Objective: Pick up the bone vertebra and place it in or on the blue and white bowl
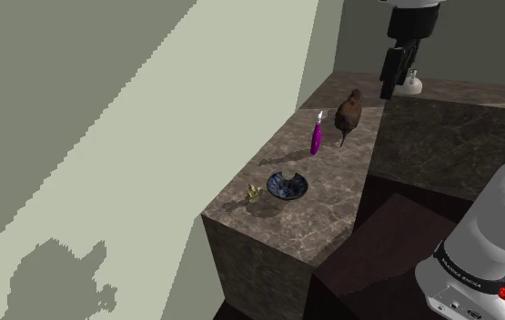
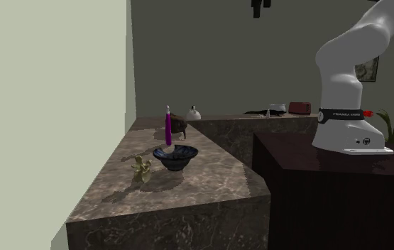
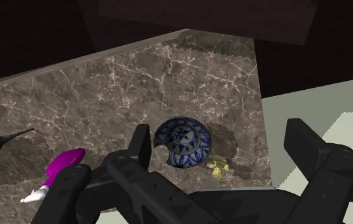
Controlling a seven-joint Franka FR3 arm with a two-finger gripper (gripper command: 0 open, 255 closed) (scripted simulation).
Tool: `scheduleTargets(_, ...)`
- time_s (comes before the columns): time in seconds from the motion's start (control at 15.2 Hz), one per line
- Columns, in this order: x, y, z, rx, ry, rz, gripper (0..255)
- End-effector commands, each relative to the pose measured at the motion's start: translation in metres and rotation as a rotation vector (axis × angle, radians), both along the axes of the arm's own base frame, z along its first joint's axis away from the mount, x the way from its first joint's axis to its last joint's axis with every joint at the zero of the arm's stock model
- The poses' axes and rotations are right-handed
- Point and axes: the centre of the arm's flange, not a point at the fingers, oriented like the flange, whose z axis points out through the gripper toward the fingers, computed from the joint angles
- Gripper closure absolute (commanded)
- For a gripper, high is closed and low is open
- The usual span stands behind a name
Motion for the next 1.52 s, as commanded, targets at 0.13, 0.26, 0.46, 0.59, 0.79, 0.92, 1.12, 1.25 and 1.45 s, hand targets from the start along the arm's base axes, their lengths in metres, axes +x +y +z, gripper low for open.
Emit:
scheduleTargets(0.13, 0.017, 0.007, -0.019, 0.000, 0.000, -0.006, 0)
scheduleTargets(0.26, 0.033, 0.013, -0.039, 0.000, 0.000, -0.011, 0)
scheduleTargets(0.46, 0.058, 0.023, -0.068, 0.000, -0.001, -0.020, 0)
scheduleTargets(0.59, 0.075, 0.029, -0.088, 0.000, -0.001, -0.026, 0)
scheduleTargets(0.79, 0.100, 0.038, -0.117, 0.000, -0.001, -0.034, 0)
scheduleTargets(0.92, 0.117, 0.044, -0.136, -0.001, -0.001, -0.040, 0)
scheduleTargets(1.12, 0.142, 0.053, -0.165, -0.001, -0.001, -0.049, 0)
scheduleTargets(1.25, 0.159, 0.059, -0.185, -0.001, -0.002, -0.054, 0)
scheduleTargets(1.45, 0.185, 0.067, -0.214, -0.001, -0.002, -0.063, 0)
